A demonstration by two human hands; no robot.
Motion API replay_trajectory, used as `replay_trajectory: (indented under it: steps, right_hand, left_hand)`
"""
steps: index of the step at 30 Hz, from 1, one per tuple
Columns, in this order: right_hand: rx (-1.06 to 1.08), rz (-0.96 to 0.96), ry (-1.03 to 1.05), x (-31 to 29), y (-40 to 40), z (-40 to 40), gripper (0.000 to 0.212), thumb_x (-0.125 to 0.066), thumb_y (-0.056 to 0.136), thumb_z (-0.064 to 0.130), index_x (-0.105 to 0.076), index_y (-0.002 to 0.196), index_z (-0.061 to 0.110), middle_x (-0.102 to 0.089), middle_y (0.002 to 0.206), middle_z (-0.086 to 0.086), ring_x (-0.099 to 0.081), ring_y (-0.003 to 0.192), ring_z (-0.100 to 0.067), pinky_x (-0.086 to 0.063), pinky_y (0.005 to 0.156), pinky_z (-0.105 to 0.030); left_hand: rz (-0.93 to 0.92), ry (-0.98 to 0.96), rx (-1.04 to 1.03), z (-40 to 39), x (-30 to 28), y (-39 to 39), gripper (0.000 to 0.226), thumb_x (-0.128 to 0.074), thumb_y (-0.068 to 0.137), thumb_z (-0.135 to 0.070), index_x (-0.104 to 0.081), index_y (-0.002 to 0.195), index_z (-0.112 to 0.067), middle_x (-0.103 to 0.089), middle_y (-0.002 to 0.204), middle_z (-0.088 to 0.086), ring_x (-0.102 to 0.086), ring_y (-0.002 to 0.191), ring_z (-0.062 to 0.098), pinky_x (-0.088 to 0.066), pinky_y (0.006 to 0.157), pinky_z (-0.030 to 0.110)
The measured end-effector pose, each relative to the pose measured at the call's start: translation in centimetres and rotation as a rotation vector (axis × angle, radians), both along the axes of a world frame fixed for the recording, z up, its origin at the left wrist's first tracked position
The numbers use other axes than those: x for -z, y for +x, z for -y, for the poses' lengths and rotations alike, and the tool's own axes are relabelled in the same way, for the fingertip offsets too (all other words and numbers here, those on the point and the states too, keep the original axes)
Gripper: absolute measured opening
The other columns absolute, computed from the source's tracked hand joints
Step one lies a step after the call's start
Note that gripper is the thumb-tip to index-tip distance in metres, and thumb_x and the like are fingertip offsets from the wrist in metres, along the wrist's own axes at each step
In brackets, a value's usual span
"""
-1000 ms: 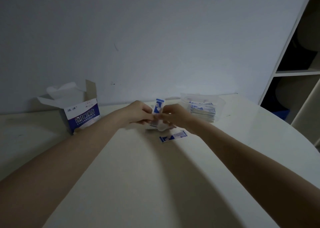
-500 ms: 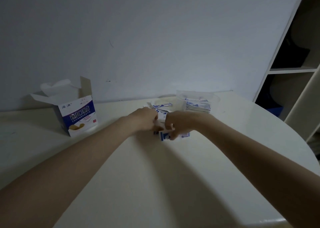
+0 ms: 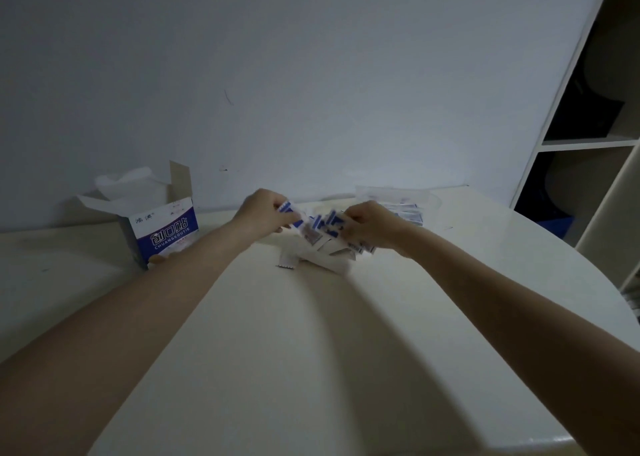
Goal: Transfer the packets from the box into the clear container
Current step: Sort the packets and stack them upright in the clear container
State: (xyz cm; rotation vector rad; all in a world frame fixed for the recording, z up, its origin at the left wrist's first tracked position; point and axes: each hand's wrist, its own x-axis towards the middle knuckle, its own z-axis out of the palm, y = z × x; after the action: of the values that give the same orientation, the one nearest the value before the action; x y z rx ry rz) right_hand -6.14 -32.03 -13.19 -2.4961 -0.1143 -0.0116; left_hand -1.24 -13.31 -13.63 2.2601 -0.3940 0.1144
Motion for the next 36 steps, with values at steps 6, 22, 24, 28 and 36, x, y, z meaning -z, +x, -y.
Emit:
replay_trajectory:
  steps: [6, 22, 24, 28, 36]
  right_hand:
    - [0.067, -0.016, 0.434, -0.9, 0.5, -0.6, 0.026, -0.042, 0.096, 0.009, -0.048, 0.071, 0.007, -0.048, 0.071, -0.008, -0.045, 0.065, -0.019, -0.035, 0.057, -0.027]
    - [-0.015, 0.045, -0.126, -1.7, -0.5, 2.0, 0.013, -0.058, 0.084, 0.007, -0.06, 0.094, 0.015, -0.057, 0.086, -0.005, -0.053, 0.075, -0.021, -0.041, 0.059, -0.025]
    - [-0.005, -0.019, -0.056, -1.1, -0.8, 2.4, 0.012, -0.053, 0.085, 0.004, -0.057, 0.079, 0.013, -0.058, 0.085, -0.011, -0.053, 0.072, -0.023, -0.043, 0.063, -0.028]
    - [0.004, -0.233, 0.188, 0.1, -0.9, 3.6, 0.014, -0.053, 0.087, -0.002, -0.057, 0.081, 0.01, -0.061, 0.093, -0.018, -0.062, 0.075, -0.029, -0.054, 0.068, -0.034]
    - [0.04, -0.375, 0.181, 1.2, -1.1, 3.9, 0.012, -0.052, 0.09, 0.001, -0.064, 0.093, 0.004, -0.064, 0.095, -0.009, -0.061, 0.087, -0.021, -0.052, 0.083, -0.031]
  left_hand:
    - [-0.181, -0.26, -0.077, -0.3, -0.6, -0.1, 0.003, -0.066, 0.085, -0.009, -0.065, 0.084, -0.006, -0.057, 0.069, 0.003, -0.054, 0.06, 0.01, -0.051, 0.05, 0.008]
    - [-0.014, 0.693, 0.293, 2.9, 1.8, -1.5, 0.033, -0.066, 0.083, -0.029, -0.061, 0.113, -0.018, -0.057, 0.109, 0.0, -0.054, 0.098, 0.017, -0.039, 0.077, 0.022]
    - [-0.033, 0.614, 0.275, 2.9, 2.0, -1.5, 0.017, -0.066, 0.082, -0.025, -0.062, 0.097, -0.018, -0.055, 0.093, -0.003, -0.053, 0.081, 0.013, -0.041, 0.068, 0.022]
    - [-0.069, 0.565, 0.293, 2.7, 1.9, -1.2, 0.01, -0.067, 0.079, -0.018, -0.059, 0.075, -0.022, -0.058, 0.074, -0.007, -0.053, 0.062, 0.009, -0.045, 0.06, 0.024]
    - [0.033, 0.455, 0.316, 3.9, 1.8, -2.0, 0.021, -0.06, 0.088, -0.025, -0.062, 0.104, -0.012, -0.053, 0.078, -0.01, -0.048, 0.074, 0.008, -0.035, 0.061, 0.012]
